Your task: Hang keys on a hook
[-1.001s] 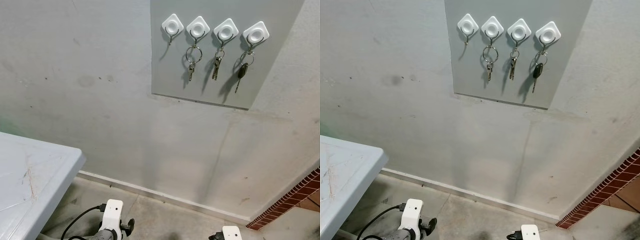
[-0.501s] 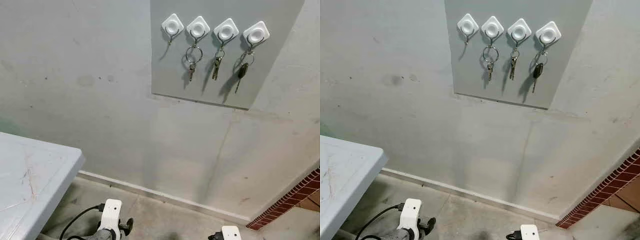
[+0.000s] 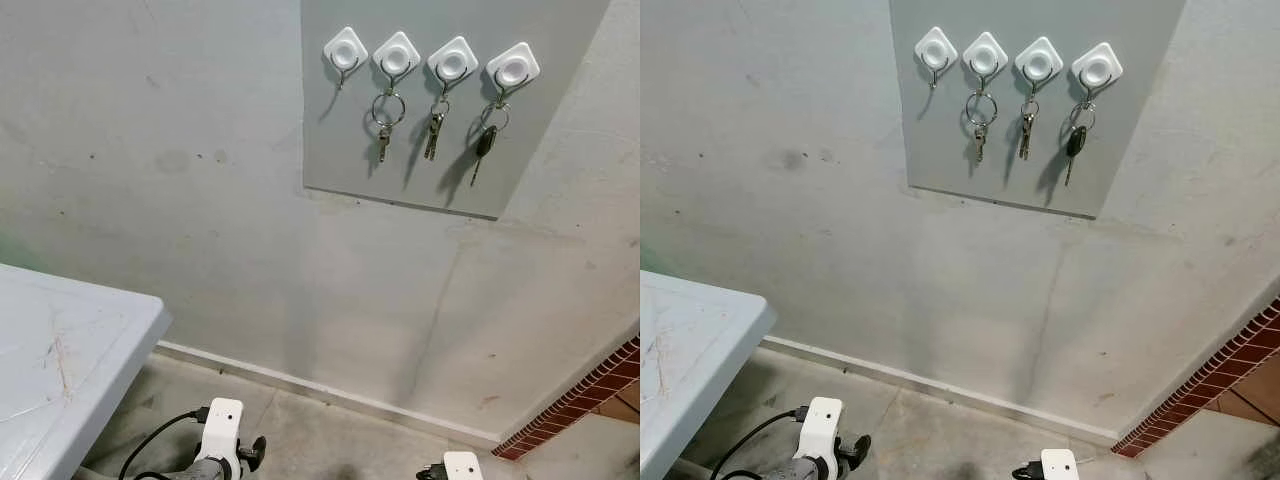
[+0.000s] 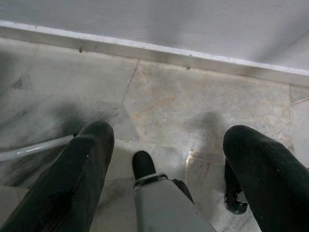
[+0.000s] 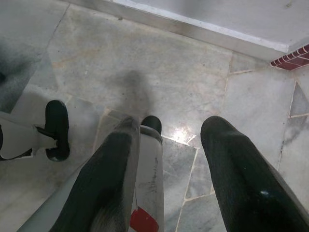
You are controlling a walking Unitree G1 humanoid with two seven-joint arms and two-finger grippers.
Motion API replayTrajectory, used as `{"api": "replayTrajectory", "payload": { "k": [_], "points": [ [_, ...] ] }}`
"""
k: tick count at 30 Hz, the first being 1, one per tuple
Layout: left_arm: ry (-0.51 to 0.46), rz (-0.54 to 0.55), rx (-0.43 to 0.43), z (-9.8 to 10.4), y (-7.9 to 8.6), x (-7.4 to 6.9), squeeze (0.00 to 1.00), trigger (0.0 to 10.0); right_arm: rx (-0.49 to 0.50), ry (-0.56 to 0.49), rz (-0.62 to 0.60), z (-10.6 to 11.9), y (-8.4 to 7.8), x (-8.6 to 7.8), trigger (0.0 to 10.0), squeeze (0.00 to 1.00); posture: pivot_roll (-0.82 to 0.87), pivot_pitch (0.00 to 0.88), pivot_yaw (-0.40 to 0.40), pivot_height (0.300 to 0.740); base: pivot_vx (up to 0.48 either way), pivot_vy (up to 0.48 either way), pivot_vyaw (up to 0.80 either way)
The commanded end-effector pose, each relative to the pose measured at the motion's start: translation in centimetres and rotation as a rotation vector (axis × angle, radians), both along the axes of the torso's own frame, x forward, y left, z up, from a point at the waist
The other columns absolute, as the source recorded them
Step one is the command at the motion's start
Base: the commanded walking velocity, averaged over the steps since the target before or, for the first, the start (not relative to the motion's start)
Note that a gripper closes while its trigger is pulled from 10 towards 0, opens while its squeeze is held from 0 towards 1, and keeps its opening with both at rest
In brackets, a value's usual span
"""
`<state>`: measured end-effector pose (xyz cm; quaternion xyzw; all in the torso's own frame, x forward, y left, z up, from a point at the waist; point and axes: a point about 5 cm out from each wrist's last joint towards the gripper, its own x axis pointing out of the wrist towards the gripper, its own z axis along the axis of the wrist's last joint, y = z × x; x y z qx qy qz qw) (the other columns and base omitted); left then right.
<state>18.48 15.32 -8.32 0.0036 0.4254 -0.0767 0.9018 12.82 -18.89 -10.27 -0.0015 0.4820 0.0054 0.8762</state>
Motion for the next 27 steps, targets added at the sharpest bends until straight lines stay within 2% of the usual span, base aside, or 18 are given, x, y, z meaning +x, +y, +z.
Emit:
{"api": "replayTrajectory", "payload": {
  "k": [1, 5, 7, 13, 27],
  "points": [
    [0.014, -0.009, 0.015, -0.05, 0.4, -0.06, 0.0, 10.0, -0.008, -0.002, -0.026, 0.07, -0.2, 0.23, 10.0, 0.0, -0.04, 0.0, 0.016, 0.74, 0.0, 0.0, 0.0],
    [0.074, -0.046, 0.031, -0.5, 0.4, -0.79, 0.0, 10.0, -0.011, 0.0, -0.058, 0.09, -0.56, 0.2, 10.0, 0.0, -0.03, 0.0, 0.008, 0.74, 0.0, 0.0, 0.0],
    [0.071, -0.088, 0.049, -0.53, 0.31, -0.9, 0.0, 10.0, -0.016, 0.004, -0.047, 0.09, -0.63, 0.17, 10.0, 0.0, -0.03, 0.0, 0.008, 0.74, 0.0, 0.0, 0.0],
    [0.071, -0.048, 0.025, -0.53, 0.35, -0.91, 0.0, 10.0, -0.023, 0.006, -0.05, 0.13, -0.92, 0.21, 10.0, 0.0, -0.03, 0.0, 0.006, 0.74, 0.0, 0.0, 0.0],
    [0.05, -0.08, 0.032, -0.31, -0.17, -0.43, 0.0, 10.0, -0.029, 0.01, -0.005, 0.2, -0.79, 0.52, 10.0, 0.0, -0.03, 0.0, 0.004, 0.74, 0.0, 0.0, 0.0]
  ]
}}
